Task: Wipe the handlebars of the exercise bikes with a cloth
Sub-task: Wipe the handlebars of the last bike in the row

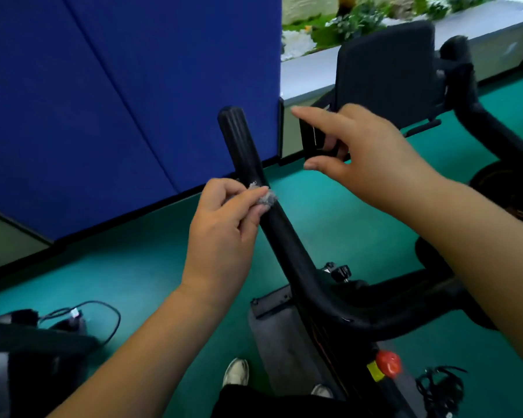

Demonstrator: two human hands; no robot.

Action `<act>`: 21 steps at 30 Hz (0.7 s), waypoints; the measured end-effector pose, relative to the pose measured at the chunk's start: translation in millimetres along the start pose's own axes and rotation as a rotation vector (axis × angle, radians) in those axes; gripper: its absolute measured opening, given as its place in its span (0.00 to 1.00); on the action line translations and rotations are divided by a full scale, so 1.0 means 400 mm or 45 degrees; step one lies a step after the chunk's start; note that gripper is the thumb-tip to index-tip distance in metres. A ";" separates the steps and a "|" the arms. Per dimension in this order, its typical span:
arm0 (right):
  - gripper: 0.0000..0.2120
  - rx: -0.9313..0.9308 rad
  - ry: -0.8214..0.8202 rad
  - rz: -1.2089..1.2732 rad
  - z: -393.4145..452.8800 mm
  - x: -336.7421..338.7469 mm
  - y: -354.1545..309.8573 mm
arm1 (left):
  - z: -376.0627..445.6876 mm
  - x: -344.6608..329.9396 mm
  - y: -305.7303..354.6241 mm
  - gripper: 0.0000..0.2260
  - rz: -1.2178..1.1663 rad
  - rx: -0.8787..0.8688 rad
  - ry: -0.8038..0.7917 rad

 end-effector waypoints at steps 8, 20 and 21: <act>0.29 0.110 0.020 0.017 0.014 -0.016 0.018 | 0.057 0.000 0.022 0.09 0.194 0.110 -0.015; 0.29 0.086 0.010 0.033 0.019 -0.016 0.020 | 0.059 0.008 0.057 0.07 0.169 0.082 -0.138; 0.29 0.078 0.006 0.046 0.017 -0.016 0.019 | 0.067 0.005 0.054 0.08 0.201 0.094 -0.166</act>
Point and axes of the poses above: each hand's wrist, its own z-axis towards the middle knuckle, its own x-axis out of the back of the hand, y = z × x, the point moved 1 cm from there along z, towards the middle knuckle, and after that the axes turned 4 degrees about -z, right-handed, at the moved point
